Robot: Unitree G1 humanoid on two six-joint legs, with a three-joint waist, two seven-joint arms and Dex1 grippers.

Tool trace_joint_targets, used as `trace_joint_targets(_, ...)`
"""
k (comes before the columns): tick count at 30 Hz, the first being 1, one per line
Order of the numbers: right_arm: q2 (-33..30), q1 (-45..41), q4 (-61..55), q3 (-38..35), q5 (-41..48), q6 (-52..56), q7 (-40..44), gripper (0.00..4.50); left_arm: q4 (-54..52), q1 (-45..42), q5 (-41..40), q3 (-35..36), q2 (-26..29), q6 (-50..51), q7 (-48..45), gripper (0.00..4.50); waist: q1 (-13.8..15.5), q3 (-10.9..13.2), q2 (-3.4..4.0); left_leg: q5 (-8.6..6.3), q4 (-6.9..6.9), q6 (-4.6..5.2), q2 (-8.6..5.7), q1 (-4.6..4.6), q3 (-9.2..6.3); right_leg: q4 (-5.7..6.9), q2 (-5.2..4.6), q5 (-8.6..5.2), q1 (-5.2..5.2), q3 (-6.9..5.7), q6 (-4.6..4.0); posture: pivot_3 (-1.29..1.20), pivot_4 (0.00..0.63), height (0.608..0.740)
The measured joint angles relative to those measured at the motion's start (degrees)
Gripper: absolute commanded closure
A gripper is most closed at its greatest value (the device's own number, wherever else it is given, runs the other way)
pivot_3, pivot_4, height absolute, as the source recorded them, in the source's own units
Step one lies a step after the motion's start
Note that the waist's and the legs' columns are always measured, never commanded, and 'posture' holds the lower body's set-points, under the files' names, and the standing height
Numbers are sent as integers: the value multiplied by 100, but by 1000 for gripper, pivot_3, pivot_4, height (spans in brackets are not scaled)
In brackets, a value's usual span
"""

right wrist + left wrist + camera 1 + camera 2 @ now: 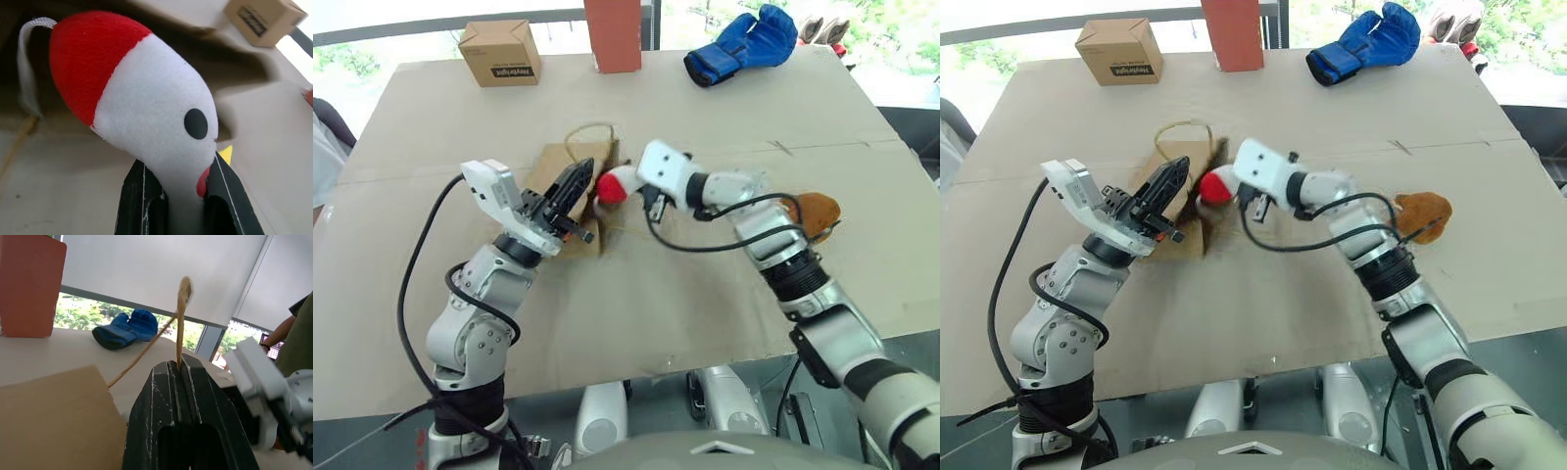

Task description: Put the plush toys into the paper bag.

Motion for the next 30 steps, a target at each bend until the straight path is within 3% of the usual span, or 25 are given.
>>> trace_joint_targets(10, 106, 3, 443, 163, -214, -391, -189, 4458, -4, 36, -97, 85, 50, 2, 2, 4500, 1, 0, 0, 0, 2, 0, -1, -2, 0, -3, -3, 0, 0, -1, 0, 0, 150, 740)
trace_joint_targets(15, 856, -230, 1804, 316, -192, -1632, -138, 4458, -33, 54, -98, -13, 39, 24, 5, 4500, -61, 0, -1, 0, -4, 0, 4, 3, -2, -1, 8, 0, -1, 1, 0, 0, 150, 740)
trace_joint_targets(18, 1285, -796, 3180, 387, -176, -2562, 80, 3340, -43, 72, -90, -76, 108, 38, -85, 4500, -27, 1, -1, 0, -4, 0, 4, -1, -7, -2, 7, 0, 0, -4, 0, 0, 150, 740)
trace_joint_targets(24, 1306, -1004, 3746, 3, 21, -2974, 163, 519, -56, 63, -89, -63, 253, 19, -191, 4500, 0, 0, -3, 0, 1, -1, 0, -4, -2, -6, -7, -10, 2, -4, -18, 0, 150, 740)
trace_joint_targets(27, 972, -648, 3003, -289, 382, -2806, 512, 519, -57, 129, -84, -16, 324, 19, -232, 4500, 18, 0, -3, 0, -2, -1, 0, -7, -7, -6, -7, 0, 3, -9, 0, 0, 150, 740)
trace_joint_targets(30, 409, 126, 1523, -617, 823, -1986, 839, 519, 22, 115, -74, 61, 368, 7, -314, 4500, 45, 1, -3, 0, -2, -1, 0, -5, -5, -5, -8, 1, 3, -9, 0, 0, 150, 740)
